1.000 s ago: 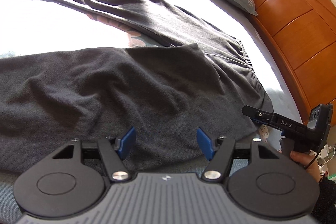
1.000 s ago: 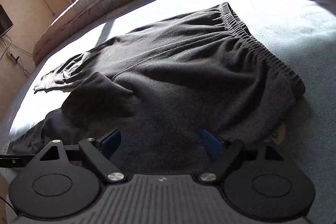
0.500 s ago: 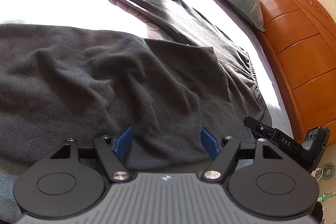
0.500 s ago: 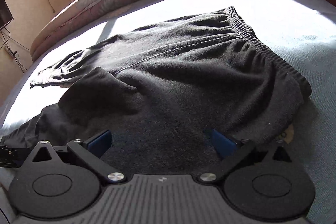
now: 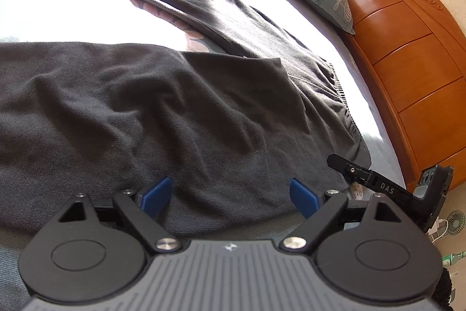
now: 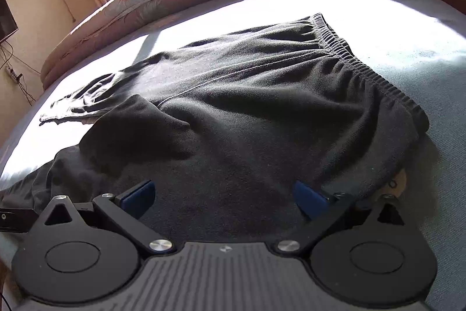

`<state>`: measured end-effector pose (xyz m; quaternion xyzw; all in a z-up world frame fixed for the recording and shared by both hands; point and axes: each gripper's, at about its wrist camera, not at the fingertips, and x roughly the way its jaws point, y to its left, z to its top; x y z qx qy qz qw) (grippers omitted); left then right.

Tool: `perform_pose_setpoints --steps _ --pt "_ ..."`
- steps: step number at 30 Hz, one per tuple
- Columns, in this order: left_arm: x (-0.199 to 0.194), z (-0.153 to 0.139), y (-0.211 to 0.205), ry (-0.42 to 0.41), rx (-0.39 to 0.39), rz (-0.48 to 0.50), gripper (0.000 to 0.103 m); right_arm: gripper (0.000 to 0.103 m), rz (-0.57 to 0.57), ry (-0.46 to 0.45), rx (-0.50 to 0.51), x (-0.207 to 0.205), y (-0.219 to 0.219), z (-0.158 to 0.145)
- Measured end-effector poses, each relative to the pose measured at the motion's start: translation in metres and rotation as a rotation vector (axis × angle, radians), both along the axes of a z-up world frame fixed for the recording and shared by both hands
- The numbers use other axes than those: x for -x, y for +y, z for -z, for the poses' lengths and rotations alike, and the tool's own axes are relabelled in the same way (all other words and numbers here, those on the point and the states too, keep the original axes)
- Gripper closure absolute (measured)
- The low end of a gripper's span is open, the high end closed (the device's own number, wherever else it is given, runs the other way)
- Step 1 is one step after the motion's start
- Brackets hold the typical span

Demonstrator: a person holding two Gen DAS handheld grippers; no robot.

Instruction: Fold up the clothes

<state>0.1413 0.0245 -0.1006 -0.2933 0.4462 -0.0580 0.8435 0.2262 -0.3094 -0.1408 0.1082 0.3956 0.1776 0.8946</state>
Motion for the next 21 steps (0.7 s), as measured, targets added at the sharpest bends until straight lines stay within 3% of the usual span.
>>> perform_pose_setpoints --steps 5,8,10,14,21 --pt "0.004 -0.019 0.009 -0.045 -0.095 -0.017 0.014 0.0 -0.004 -0.002 0.001 0.0 -0.001 0.0" --pt "0.002 -0.015 0.023 -0.028 -0.098 -0.057 0.014 0.0 -0.005 -0.012 0.015 0.002 0.002 0.0" --pt "0.003 -0.003 0.03 0.013 -0.084 -0.079 0.015 0.0 -0.01 -0.019 0.035 0.003 0.005 0.001" --pt "0.017 0.001 0.041 -0.013 -0.023 -0.092 0.014 0.0 -0.03 -0.029 0.077 0.005 0.009 0.001" --pt "0.061 -0.023 0.101 -0.028 0.035 -0.263 0.014 0.0 -0.03 -0.029 0.056 0.005 0.006 0.001"
